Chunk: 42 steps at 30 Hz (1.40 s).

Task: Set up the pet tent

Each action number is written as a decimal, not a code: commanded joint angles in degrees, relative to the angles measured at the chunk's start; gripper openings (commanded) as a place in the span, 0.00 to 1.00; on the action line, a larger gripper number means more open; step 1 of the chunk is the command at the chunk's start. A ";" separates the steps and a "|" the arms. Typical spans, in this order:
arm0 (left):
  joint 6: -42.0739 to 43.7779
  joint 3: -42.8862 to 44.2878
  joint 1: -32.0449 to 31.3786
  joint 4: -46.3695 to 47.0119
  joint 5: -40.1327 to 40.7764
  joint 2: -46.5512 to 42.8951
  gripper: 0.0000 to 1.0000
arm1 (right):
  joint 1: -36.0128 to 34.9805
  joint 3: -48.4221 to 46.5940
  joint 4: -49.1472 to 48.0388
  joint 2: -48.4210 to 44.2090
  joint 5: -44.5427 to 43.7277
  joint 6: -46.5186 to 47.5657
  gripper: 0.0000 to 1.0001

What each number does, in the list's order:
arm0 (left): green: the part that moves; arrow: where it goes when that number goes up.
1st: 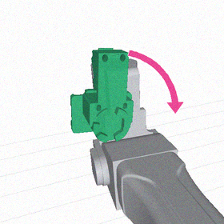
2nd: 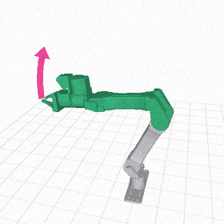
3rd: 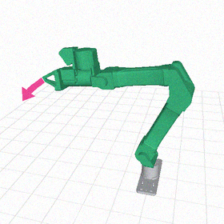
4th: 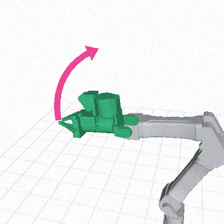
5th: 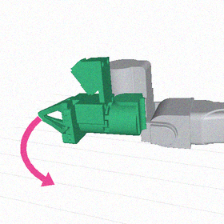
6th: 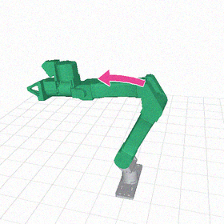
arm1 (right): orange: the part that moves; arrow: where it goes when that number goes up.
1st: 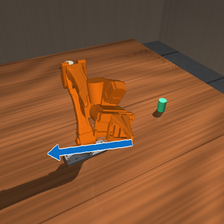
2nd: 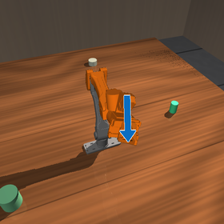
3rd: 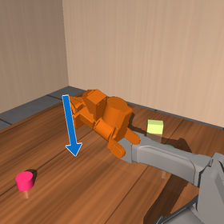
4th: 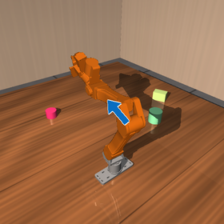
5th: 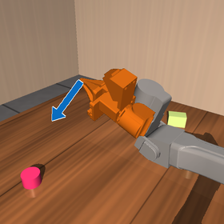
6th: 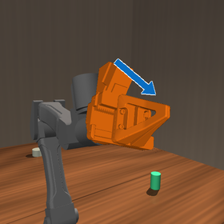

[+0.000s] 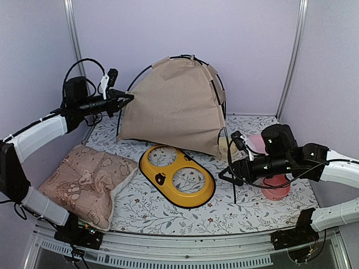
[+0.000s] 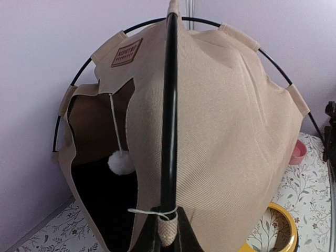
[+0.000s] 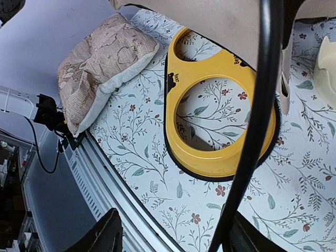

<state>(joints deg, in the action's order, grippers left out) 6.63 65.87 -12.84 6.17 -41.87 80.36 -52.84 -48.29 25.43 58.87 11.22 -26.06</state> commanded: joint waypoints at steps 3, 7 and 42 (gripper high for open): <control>-1.75 3.60 1.49 6.48 -4.70 1.10 0.00 | 0.12 1.97 -1.26 -0.61 1.49 -2.39 0.58; -1.95 4.30 1.77 6.44 -6.33 2.17 0.00 | 0.15 2.37 0.13 -1.44 0.35 -3.17 0.54; -4.08 9.41 2.22 7.36 -2.49 10.61 0.00 | -0.94 -4.65 7.23 3.53 -0.43 -0.71 0.00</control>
<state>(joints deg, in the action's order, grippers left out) 3.86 70.24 -11.18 7.97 -47.75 88.95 -52.86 -48.84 35.77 61.01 8.62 -27.79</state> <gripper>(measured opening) 0.043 0.046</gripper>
